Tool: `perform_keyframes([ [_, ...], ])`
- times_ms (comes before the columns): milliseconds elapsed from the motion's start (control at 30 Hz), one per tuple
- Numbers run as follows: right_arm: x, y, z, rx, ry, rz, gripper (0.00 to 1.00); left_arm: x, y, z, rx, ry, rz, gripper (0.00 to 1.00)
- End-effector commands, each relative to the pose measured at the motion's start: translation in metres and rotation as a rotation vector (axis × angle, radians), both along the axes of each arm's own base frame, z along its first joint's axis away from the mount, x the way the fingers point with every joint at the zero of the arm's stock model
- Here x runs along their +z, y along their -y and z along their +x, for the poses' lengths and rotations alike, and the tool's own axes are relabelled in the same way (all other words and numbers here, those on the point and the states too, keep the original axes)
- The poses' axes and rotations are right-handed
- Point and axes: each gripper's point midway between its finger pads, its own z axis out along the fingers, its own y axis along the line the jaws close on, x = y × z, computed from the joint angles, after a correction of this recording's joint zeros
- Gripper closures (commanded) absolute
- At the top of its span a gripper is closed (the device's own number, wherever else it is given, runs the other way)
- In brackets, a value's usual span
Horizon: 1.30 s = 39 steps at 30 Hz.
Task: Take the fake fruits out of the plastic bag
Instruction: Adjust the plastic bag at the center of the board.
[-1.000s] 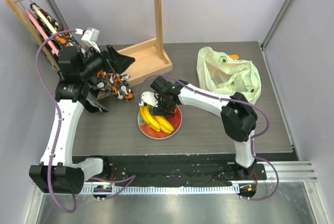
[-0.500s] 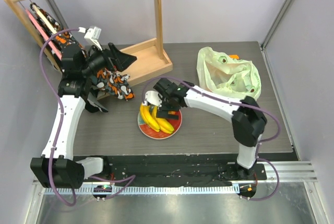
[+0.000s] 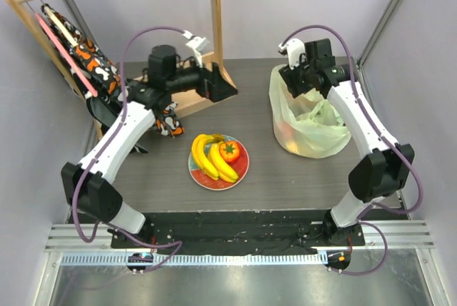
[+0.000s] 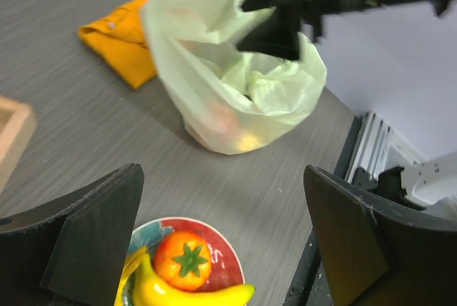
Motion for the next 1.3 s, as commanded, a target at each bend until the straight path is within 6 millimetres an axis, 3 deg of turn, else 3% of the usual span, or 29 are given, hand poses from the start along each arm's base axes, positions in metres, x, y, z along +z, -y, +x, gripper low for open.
perform_keyframes([
  [0, -0.063, 0.018, 0.011, -0.082, -0.131, 0.012, 0.46, 0.002, 0.05, -0.003, -0.098, 0.081, 0.05, 0.0],
  [100, -0.099, 0.034, -0.006, -0.106, -0.211, -0.039, 0.46, -0.008, 0.083, -0.005, -0.156, 0.085, 0.066, 0.01],
  [167, -0.123, 0.04, -0.031, -0.104, -0.294, -0.064, 0.47, -0.016, 0.099, -0.008, -0.192, 0.083, 0.076, 0.01],
  [200, -0.12, 0.04, -0.041, -0.103, -0.294, -0.052, 0.47, -0.024, 0.107, -0.008, -0.209, 0.074, 0.085, 0.02],
  [267, -0.131, 0.038, -0.07, -0.077, -0.358, -0.031, 0.47, -0.033, 0.124, -0.019, -0.258, 0.088, 0.103, 0.03],
  [300, -0.119, 0.036, -0.079, -0.071, -0.334, -0.012, 0.47, -0.039, 0.129, -0.022, -0.271, 0.088, 0.115, 0.04],
  [400, -0.115, 0.031, -0.117, -0.016, -0.386, 0.015, 0.47, -0.049, 0.143, -0.032, -0.303, 0.074, 0.128, 0.05],
  [500, -0.116, 0.03, -0.132, 0.024, -0.405, -0.005, 0.45, -0.051, 0.144, -0.036, -0.307, 0.065, 0.13, 0.06],
  [633, -0.114, 0.037, -0.11, 0.006, -0.361, -0.053, 0.41, -0.051, 0.134, -0.039, -0.301, 0.092, 0.171, 0.06],
  [700, -0.106, 0.035, -0.089, -0.003, -0.313, -0.038, 0.41, -0.049, 0.127, -0.043, -0.299, 0.117, 0.188, 0.06],
  [967, -0.109, 0.043, -0.007, -0.121, -0.293, 0.031, 0.45, -0.05, 0.107, -0.054, -0.286, 0.143, 0.24, 0.05],
  [1067, -0.101, 0.044, 0.007, -0.104, -0.271, 0.029, 0.47, -0.049, 0.103, -0.056, -0.283, 0.15, 0.243, 0.06],
  [1267, -0.112, 0.044, 0.015, -0.107, -0.302, 0.034, 0.52, -0.053, 0.101, -0.059, -0.284, 0.137, 0.248, 0.06],
])
